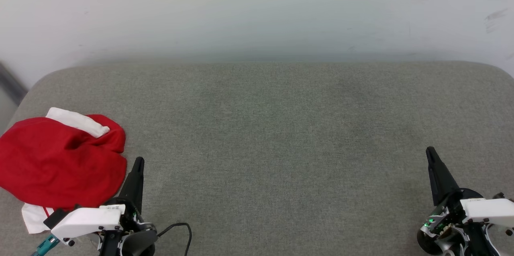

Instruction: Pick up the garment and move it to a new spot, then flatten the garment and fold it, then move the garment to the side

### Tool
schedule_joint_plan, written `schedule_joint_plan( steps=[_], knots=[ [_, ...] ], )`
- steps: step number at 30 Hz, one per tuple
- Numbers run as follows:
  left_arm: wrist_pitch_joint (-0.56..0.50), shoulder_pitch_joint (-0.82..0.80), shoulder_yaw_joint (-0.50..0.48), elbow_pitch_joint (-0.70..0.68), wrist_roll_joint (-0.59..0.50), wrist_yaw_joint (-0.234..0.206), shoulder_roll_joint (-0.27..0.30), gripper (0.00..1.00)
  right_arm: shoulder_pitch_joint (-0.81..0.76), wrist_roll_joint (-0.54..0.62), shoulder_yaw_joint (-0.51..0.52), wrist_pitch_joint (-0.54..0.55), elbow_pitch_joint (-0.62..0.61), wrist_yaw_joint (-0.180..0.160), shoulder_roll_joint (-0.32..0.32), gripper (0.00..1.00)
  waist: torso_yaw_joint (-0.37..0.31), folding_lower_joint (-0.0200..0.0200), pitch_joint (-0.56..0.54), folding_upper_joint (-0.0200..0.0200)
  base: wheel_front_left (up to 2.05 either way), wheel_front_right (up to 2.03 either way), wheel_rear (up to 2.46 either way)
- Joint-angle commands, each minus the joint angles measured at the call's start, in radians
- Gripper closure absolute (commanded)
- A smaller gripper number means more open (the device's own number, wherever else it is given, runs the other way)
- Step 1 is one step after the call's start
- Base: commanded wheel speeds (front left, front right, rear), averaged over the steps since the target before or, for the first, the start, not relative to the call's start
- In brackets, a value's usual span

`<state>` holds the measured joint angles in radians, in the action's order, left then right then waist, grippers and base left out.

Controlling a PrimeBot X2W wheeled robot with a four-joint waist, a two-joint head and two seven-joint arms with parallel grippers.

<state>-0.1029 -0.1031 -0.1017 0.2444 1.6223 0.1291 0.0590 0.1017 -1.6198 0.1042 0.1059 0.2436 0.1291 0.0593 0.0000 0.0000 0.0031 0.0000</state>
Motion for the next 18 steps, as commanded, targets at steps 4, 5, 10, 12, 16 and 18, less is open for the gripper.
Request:
schedule_joint_plan(
  steps=[4,5,10,12,16,18],
  knots=[
    [-0.004,-0.008,-0.003,0.001,-0.006,0.003,0.000,1.00,0.011,0.003,0.002,0.001,0.002,0.003,-0.003,1.00,0.000,0.0000,0.000,0.0000,0.00,0.00,0.00],
    [-0.004,-0.008,-0.003,0.001,-0.006,0.003,0.000,1.00,0.011,0.003,0.002,0.001,0.002,0.003,-0.004,1.00,0.000,0.0000,0.000,0.0000,0.00,0.00,0.00],
    [-0.005,-0.008,-0.004,0.001,-0.007,0.003,-0.001,1.00,0.011,0.004,0.003,0.002,0.002,0.003,-0.004,1.00,0.000,0.0000,0.000,0.0000,0.00,0.00,0.00],
    [-0.005,-0.008,-0.004,0.001,-0.007,0.003,-0.001,1.00,0.011,0.004,0.003,0.002,0.002,0.003,-0.004,1.00,0.000,0.0000,0.000,0.0000,0.00,0.00,0.00],
    [-0.006,-0.008,-0.005,0.001,-0.007,0.003,-0.002,1.00,0.011,0.004,0.003,0.003,0.002,0.003,-0.005,1.00,0.000,0.0000,0.000,0.0000,0.00,0.00,0.00],
    [-0.006,-0.008,-0.005,0.001,-0.008,0.003,-0.002,1.00,0.011,0.005,0.004,0.004,0.002,0.003,-0.005,1.00,0.000,0.0000,0.000,0.0000,0.00,0.00,0.00]
  ],
)
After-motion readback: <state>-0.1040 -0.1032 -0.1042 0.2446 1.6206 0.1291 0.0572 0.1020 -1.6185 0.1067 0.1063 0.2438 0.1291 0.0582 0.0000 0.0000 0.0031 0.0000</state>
